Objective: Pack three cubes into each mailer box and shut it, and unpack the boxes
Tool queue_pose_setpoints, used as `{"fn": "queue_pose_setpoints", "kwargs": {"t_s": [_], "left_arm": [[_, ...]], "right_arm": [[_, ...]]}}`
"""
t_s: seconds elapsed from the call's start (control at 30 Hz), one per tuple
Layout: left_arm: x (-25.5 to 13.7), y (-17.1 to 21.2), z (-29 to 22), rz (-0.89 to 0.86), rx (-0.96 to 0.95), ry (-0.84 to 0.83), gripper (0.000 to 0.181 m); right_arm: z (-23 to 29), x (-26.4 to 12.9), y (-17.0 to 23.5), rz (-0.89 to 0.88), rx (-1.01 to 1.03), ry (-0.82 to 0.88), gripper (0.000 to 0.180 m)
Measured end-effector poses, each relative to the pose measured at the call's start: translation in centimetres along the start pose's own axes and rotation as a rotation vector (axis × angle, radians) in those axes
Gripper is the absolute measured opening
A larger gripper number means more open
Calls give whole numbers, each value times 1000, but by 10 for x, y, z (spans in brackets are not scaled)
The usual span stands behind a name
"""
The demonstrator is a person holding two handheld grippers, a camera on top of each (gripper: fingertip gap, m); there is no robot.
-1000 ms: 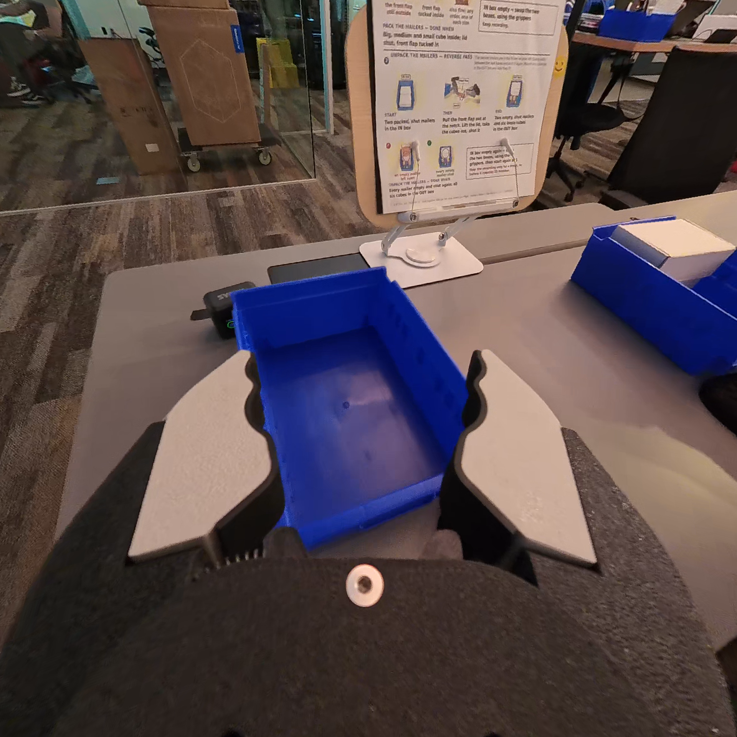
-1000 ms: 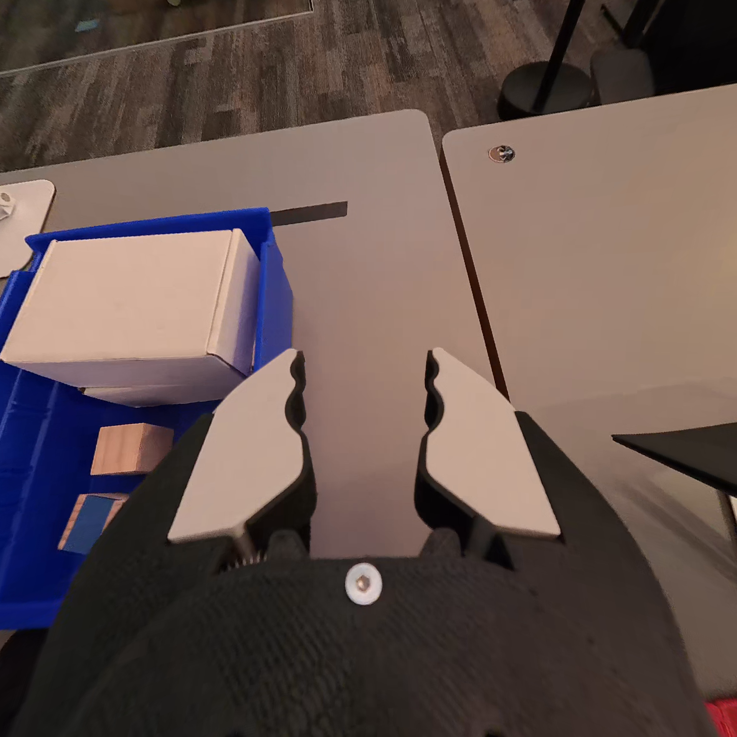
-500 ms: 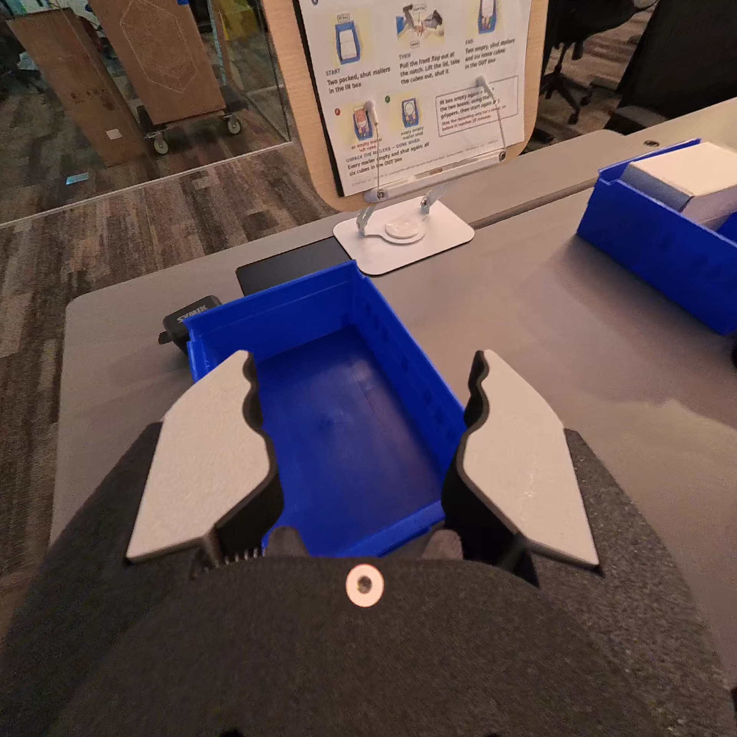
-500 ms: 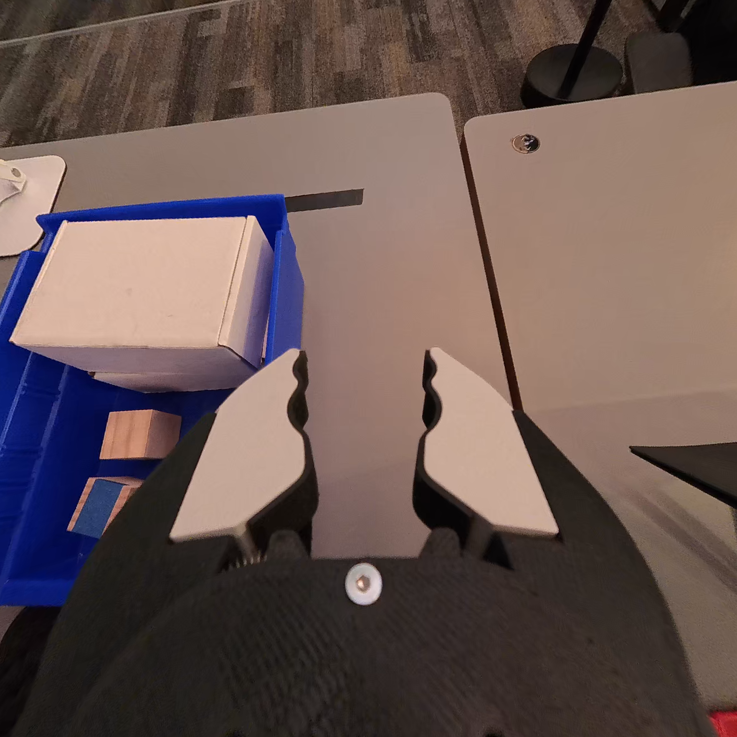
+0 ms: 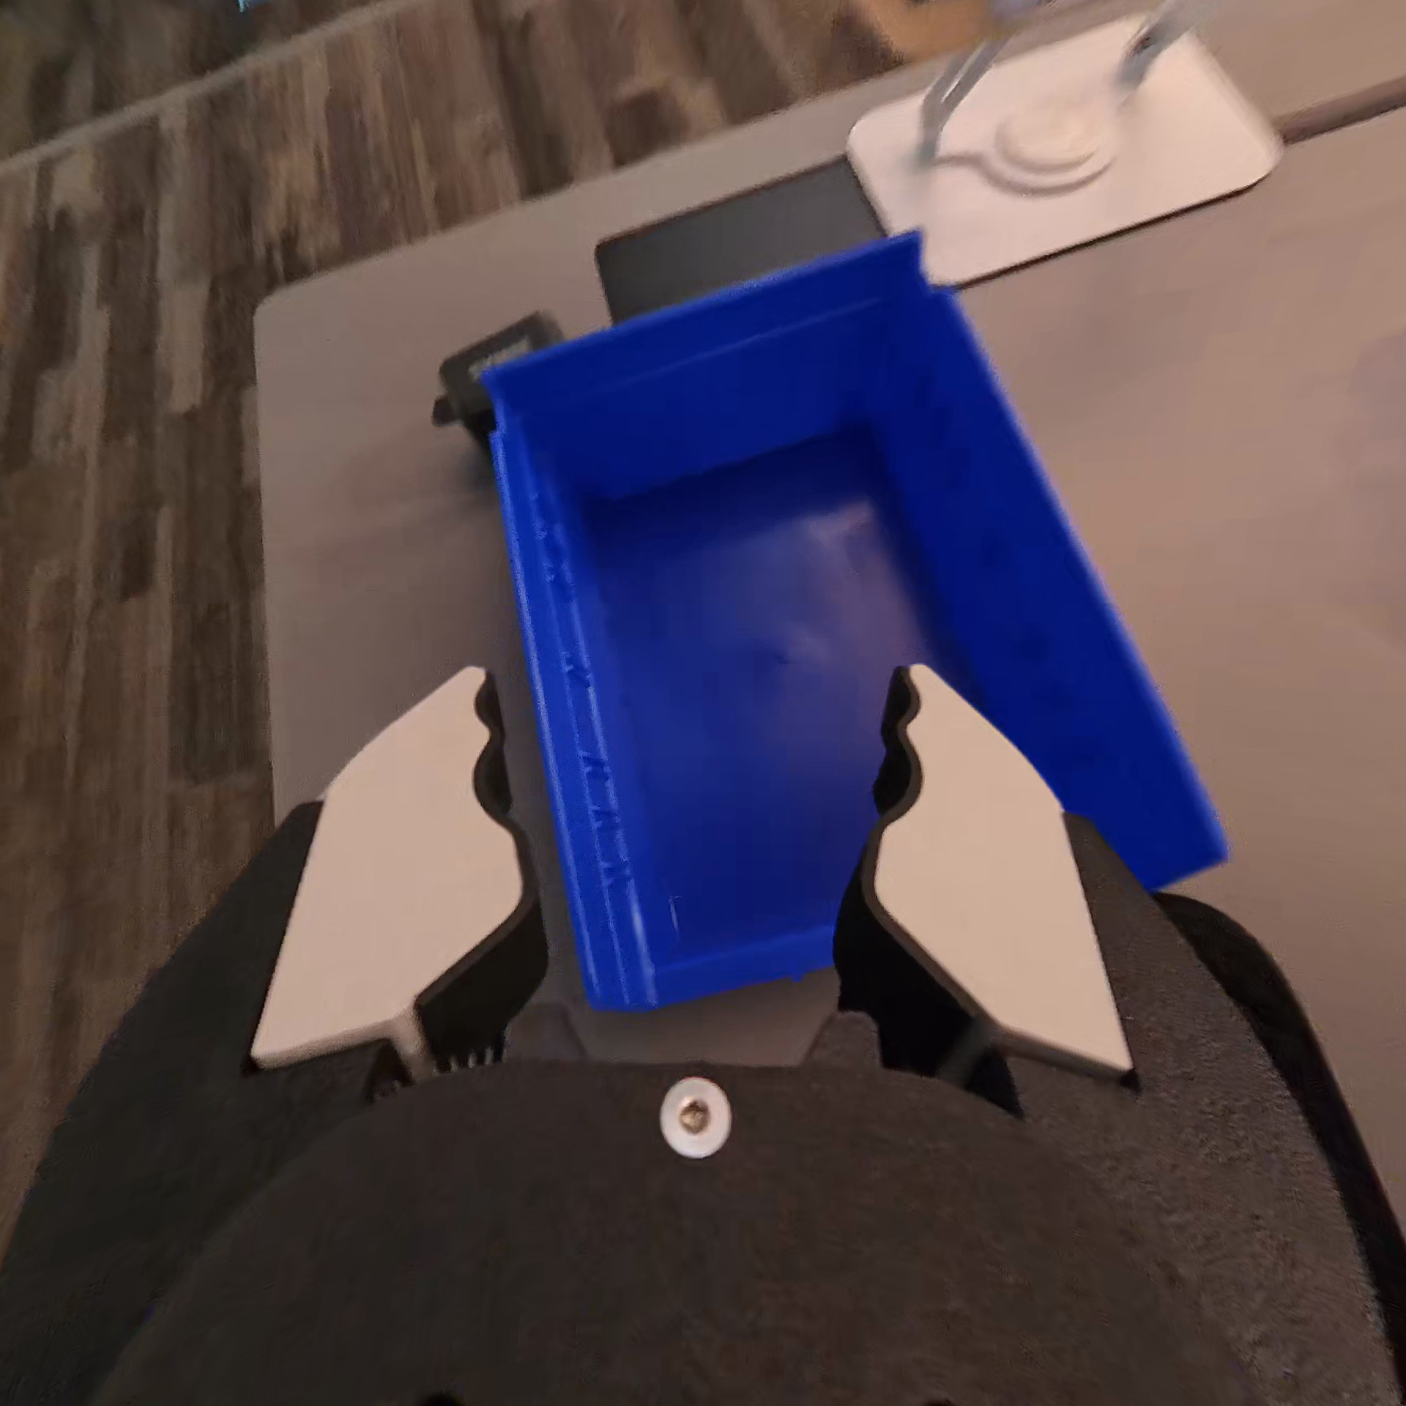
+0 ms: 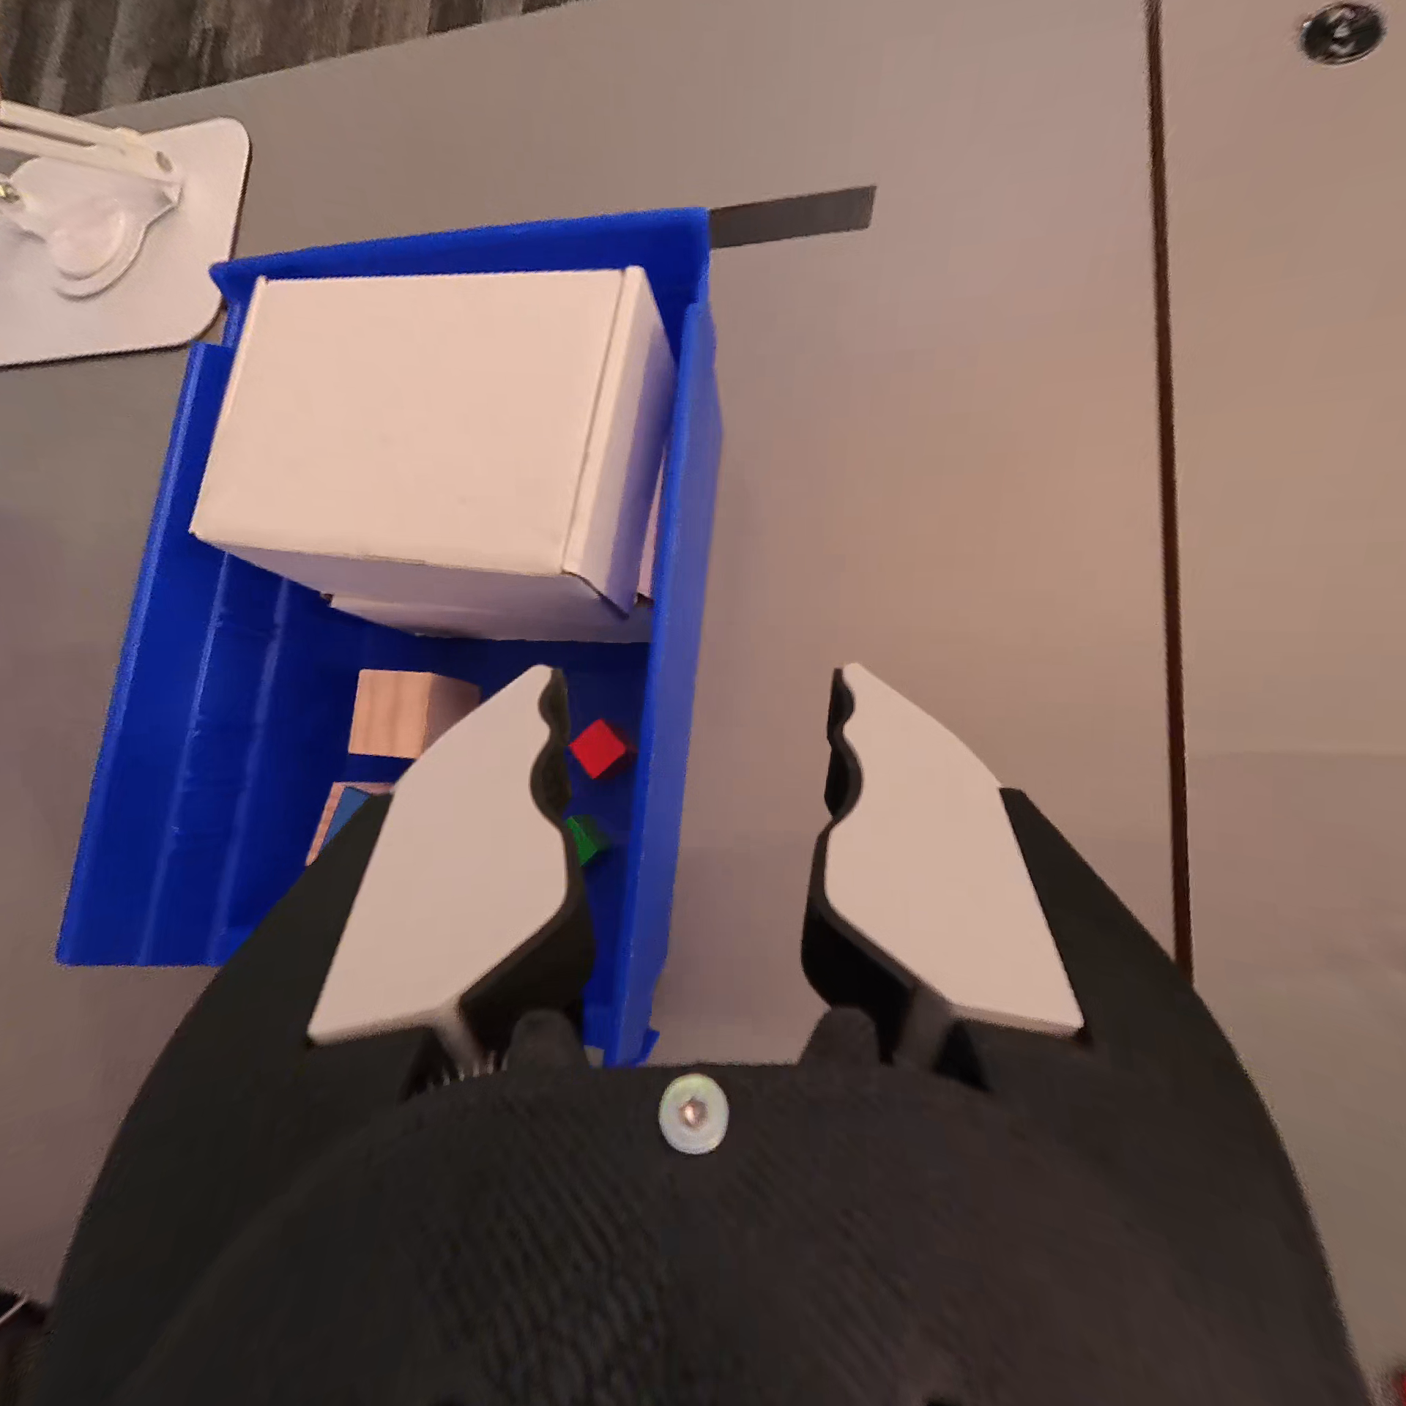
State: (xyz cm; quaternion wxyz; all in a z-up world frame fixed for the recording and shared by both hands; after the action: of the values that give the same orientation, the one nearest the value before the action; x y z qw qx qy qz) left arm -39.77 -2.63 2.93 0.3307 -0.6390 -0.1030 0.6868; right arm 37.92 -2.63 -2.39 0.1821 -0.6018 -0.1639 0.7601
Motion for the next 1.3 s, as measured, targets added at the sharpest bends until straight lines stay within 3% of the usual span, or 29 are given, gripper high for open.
{"fn": "queue_pose_setpoints", "kwargs": {"t_s": [0.13, 0.2, 0.37, 0.57, 0.67, 0.73, 0.83, 1.0, 1.3], "left_arm": [[34, 4, 38, 218, -20, -110, 98], [47, 8, 46, 304, -10, -152, 99], [74, 25, 48, 450, -4, -164, 97], [92, 66, 57, 687, -6, -203, 74], [100, 85, 54, 788, -26, -131, 55], [105, 98, 50, 859, -39, -58, 39], [108, 97, 44, 861, -75, 31, 24], [112, 83, 15, 778, -102, 167, 12], [116, 62, -53, 707, -8, 103, 23]], "right_arm": [[5, 16, 10, 135, -33, 74, 65], [7, 29, 18, 227, -42, 92, 49], [16, 56, 31, 396, -43, 86, 38], [11, 65, 33, 452, -48, 175, 12], [10, 70, 36, 452, -28, 133, 11], [7, 81, 54, 549, -16, 96, 16], [13, 87, 59, 582, 30, 5, 10], [23, 87, 64, 669, 13, 79, 8], [88, 104, 59, 763, -54, 69, 8]]}}
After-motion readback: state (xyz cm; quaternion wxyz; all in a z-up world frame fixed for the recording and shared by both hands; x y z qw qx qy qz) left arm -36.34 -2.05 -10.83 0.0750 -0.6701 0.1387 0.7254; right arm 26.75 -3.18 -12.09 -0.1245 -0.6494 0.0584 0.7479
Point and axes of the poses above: each gripper's, where its closed fingertips meet, x out along the fingers, y out of its underside, z = x × y across the jaws, the point moved 1 cm from there along -x, back along the fingers, and after that the axes turned 13 degrees about z, right-handed, at the moved point
